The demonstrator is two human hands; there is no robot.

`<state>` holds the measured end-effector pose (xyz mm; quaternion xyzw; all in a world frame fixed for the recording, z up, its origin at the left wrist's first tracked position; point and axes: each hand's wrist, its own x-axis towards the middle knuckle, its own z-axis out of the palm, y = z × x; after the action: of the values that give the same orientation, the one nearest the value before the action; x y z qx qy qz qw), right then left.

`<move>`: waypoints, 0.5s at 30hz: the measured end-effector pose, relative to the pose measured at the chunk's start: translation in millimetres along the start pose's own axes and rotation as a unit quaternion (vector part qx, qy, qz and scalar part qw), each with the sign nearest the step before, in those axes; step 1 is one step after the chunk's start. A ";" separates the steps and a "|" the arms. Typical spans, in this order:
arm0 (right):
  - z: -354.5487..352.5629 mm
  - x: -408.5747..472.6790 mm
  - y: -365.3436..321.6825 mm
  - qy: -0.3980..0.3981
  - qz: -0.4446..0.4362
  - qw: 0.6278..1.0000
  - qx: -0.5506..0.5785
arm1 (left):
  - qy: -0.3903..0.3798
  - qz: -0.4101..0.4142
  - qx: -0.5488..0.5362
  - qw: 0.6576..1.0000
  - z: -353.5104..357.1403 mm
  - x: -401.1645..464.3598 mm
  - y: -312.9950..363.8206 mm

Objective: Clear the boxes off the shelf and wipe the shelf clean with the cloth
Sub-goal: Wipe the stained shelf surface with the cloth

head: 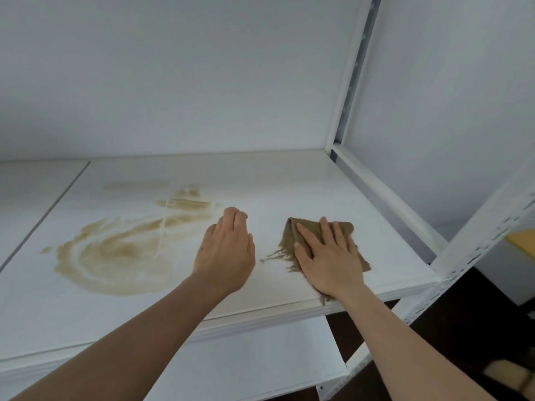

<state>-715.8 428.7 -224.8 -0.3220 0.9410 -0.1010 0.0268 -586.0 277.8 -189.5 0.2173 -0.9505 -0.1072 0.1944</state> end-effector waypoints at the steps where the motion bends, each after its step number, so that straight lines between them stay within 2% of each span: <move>1: -3.3 0.4 15.1 0.005 0.042 0.999 0.000 | -0.019 -0.005 -0.002 1.000 0.1 1.6 -0.6; 5: -12.3 11.5 62.9 0.042 0.196 0.980 0.000 | -0.062 -0.021 -0.024 0.998 1.4 5.3 -13.0; 8: -11.3 38.6 69.4 0.065 0.245 0.967 -0.006 | -0.068 -0.028 -0.036 0.997 0.9 10.9 -24.2; 11: -11.3 71.3 52.7 0.052 0.235 0.970 0.006 | -0.056 -0.037 -0.034 0.997 -0.8 19.6 -31.0; 15: 2.6 93.1 -2.4 0.029 0.117 0.993 0.018 | -0.050 -0.050 -0.041 0.997 1.6 34.2 -30.8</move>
<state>-787.7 369.4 -225.5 -0.2060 0.9705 -0.1237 0.0174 -603.6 235.2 -188.7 0.2507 -0.9418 -0.1667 0.1499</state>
